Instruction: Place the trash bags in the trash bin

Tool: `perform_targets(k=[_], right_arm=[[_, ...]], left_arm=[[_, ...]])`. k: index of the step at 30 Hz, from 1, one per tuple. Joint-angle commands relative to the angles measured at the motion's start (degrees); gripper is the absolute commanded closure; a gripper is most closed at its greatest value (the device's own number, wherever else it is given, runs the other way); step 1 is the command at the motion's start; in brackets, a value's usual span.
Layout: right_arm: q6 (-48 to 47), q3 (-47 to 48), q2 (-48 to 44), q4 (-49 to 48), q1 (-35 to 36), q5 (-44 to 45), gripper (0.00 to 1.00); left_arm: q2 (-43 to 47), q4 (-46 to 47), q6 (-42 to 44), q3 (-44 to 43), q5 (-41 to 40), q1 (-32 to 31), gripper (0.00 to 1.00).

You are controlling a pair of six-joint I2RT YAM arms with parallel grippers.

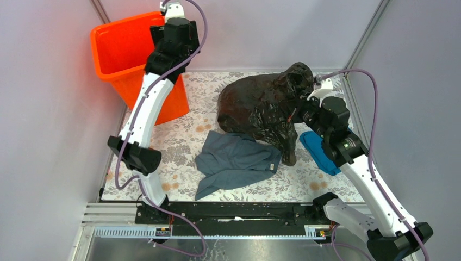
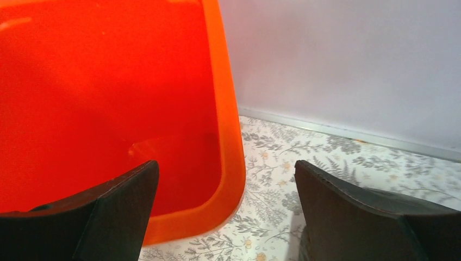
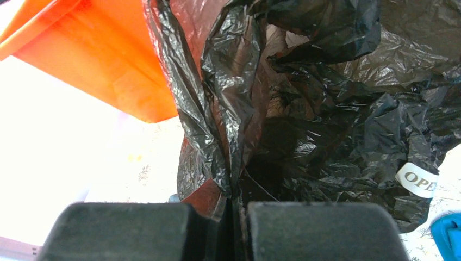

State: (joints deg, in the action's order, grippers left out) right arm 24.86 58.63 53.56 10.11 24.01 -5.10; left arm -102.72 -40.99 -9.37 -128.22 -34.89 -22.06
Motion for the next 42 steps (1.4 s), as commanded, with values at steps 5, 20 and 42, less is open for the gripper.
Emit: perform_targets(k=[5, 20, 42], right_arm=[[-1.1, 2.6, -1.5, 1.2, 0.3, -4.4, 1.0], [-3.4, 0.7, -2.1, -2.3, 0.3, -3.4, 1.0], [-4.9, 3.1, -6.3, -1.6, 0.3, 2.2, 1.0]], left_arm=[[-4.1, 3.2, 2.3, -0.9, -5.9, 0.3, 0.01], [-5.3, 6.5, 11.1, 4.2, -4.1, 0.1, 0.38], [3.0, 7.6, 10.6, 9.2, 8.4, -0.9, 1.0]])
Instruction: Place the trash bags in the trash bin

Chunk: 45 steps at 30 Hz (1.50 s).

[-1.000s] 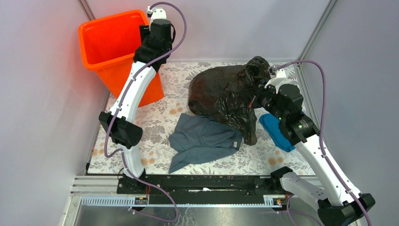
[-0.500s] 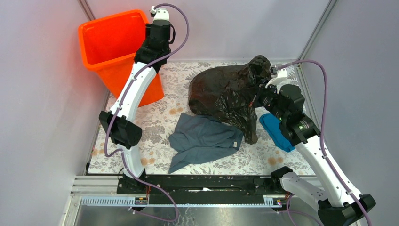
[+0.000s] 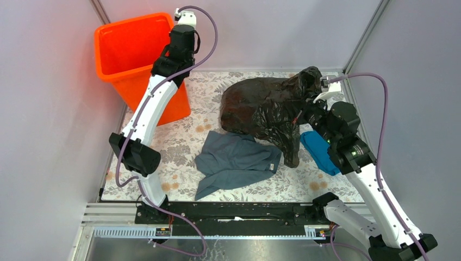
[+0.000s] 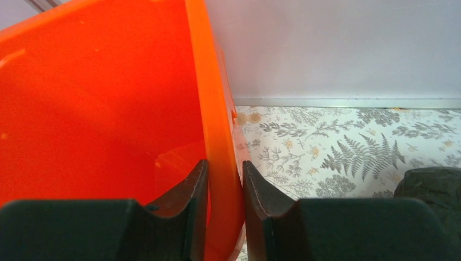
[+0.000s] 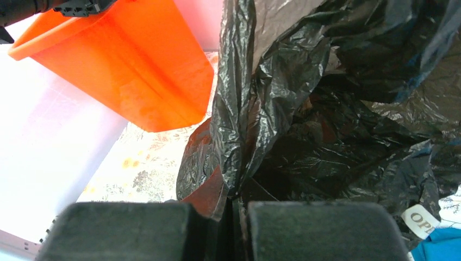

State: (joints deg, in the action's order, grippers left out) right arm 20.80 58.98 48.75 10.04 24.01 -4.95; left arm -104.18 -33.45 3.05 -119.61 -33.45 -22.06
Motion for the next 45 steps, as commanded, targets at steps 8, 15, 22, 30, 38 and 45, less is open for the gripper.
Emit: perform_targets(k=[8, 15, 22, 30, 38, 45], right_arm=[[-2.1, 4.7, -3.5, -0.4, 0.3, 6.0, 1.0], [-7.2, 10.6, -4.5, 1.9, 0.3, 12.5, 0.99], [-9.6, 13.2, -7.3, 1.9, 0.3, 17.8, 1.0], [-12.7, 17.4, -7.0, 2.3, 0.3, 23.2, 1.0], [-15.5, 20.8, -4.7, 1.6, 0.3, 25.4, 1.0], [-20.0, 28.4, 1.7, -0.3, 0.3, 25.7, 1.0]], left_arm=[[9.4, 3.2, -7.8, 6.3, 22.5, -2.4, 1.0], [13.3, 7.1, -11.1, 12.1, 27.6, -8.6, 1.0], [13.6, 9.2, -14.0, 13.9, 27.5, -15.7, 1.0], [13.4, 9.3, -14.7, 14.0, 26.5, -21.3, 1.0], [13.6, 7.2, -14.0, 11.7, 26.9, -22.6, 0.75], [19.3, 6.6, -13.6, 11.7, 29.7, -22.5, 0.19]])
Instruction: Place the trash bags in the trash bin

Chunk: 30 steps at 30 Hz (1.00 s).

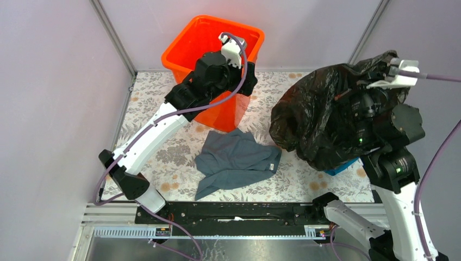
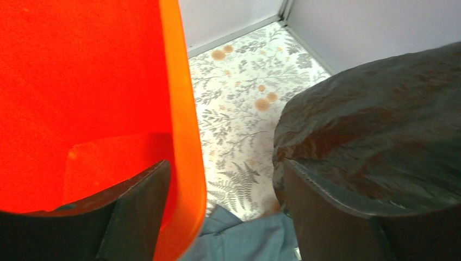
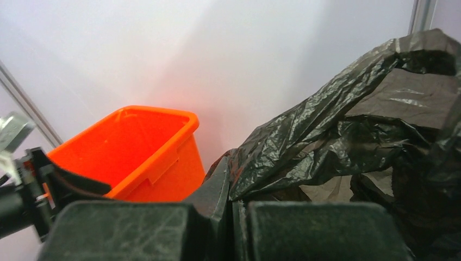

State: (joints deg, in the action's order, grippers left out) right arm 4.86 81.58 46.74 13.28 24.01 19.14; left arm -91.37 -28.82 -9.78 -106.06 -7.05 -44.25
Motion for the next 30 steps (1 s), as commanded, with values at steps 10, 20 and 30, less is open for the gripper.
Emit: perform_targets(k=[10, 20, 30], right_arm=[[1.9, 32.8, 22.9, -10.3, 0.3, -17.8, 1.0], [31.5, 62.6, 47.5, -45.5, 0.3, -37.9, 1.0], [49.0, 55.9, 49.6, -57.5, 0.4, -29.1, 1.0]], left_arm=[[29.2, 3.1, -1.2, 11.1, 2.4, -0.3, 0.01], [50.8, 2.8, -6.9, 37.3, 8.9, -0.3, 0.01], [59.2, 12.4, -11.0, 43.6, 13.4, -0.3, 0.01]])
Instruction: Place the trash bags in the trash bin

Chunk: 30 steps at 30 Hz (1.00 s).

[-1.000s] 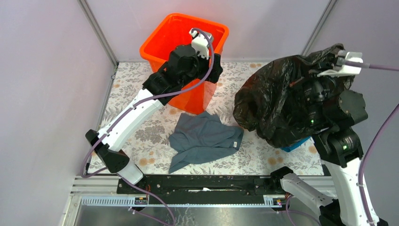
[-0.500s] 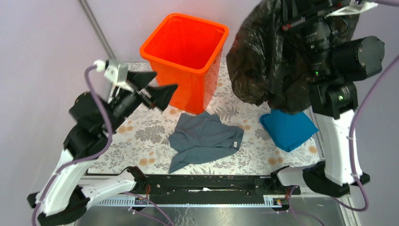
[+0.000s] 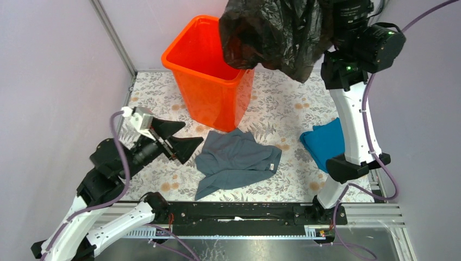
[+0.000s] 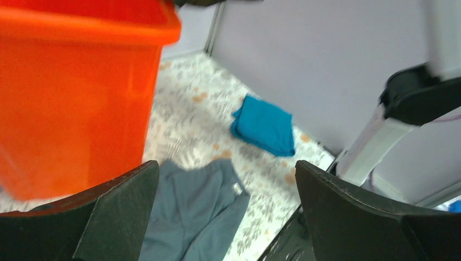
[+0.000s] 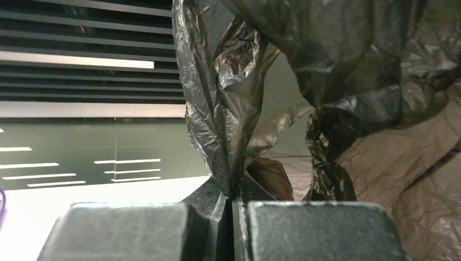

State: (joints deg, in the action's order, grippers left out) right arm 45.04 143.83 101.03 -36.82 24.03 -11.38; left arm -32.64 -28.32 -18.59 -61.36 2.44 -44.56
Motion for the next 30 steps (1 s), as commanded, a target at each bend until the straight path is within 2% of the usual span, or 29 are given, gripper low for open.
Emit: perform_targets(k=[1, 4, 7, 8, 11, 16, 21, 22, 23, 27, 28, 30], right_arm=[[9.9, -8.4, -5.9, -7.8, 0.4, 1.0, 1.0], [13.4, -11.4, -7.9, -10.2, 0.4, 0.5, 1.0], [16.3, -9.1, -7.1, -9.7, 0.3, 0.8, 1.0], [16.9, -7.9, -6.7, -8.7, 0.3, 0.7, 1.0], [18.4, -6.5, -6.8, -7.7, 0.4, 0.6, 1.0], [20.0, -6.7, -8.5, -8.0, 0.4, 1.1, 1.0], [22.4, -9.4, -11.4, -10.3, 0.4, 1.1, 1.0], [22.4, -10.4, -12.3, -10.4, 0.4, 0.9, 1.0], [22.2, -11.6, -13.4, -10.4, 0.4, 0.6, 1.0], [19.1, -18.4, -19.0, -10.2, 0.4, -2.0, 1.0], [17.8, -20.6, -20.7, -9.8, 0.4, -2.6, 1.0], [14.8, -25.7, -23.8, -8.7, 0.4, -3.3, 1.0]], left_arm=[[-0.6, 14.3, -2.1, -2.1, 1.6, 0.0, 0.01], [-6.2, 21.5, -1.3, -5.1, -4.7, 0.0, 0.01], [-14.6, 24.0, 0.5, -11.2, -13.7, 0.0, 0.01], [-17.1, 25.8, 2.0, -12.6, -14.0, 0.1, 0.01], [-24.0, 33.8, 6.1, -14.1, -9.5, 0.0, 0.01], [-37.2, 32.3, 5.0, -24.6, 2.0, 0.1, 0.01], [-46.5, 34.1, 3.0, -30.1, -2.2, 0.0, 0.01], [-47.6, 35.2, 3.2, -30.7, -2.3, 0.0, 0.05], [-48.8, 36.1, 3.4, -31.5, -4.1, 0.1, 0.13], [-51.6, 41.5, 8.6, -35.1, -11.0, 0.0, 0.62], [-51.8, 43.7, 10.1, -35.3, -12.7, 0.0, 0.7], [-52.0, 47.9, 15.5, -36.2, -18.1, 0.1, 0.8]])
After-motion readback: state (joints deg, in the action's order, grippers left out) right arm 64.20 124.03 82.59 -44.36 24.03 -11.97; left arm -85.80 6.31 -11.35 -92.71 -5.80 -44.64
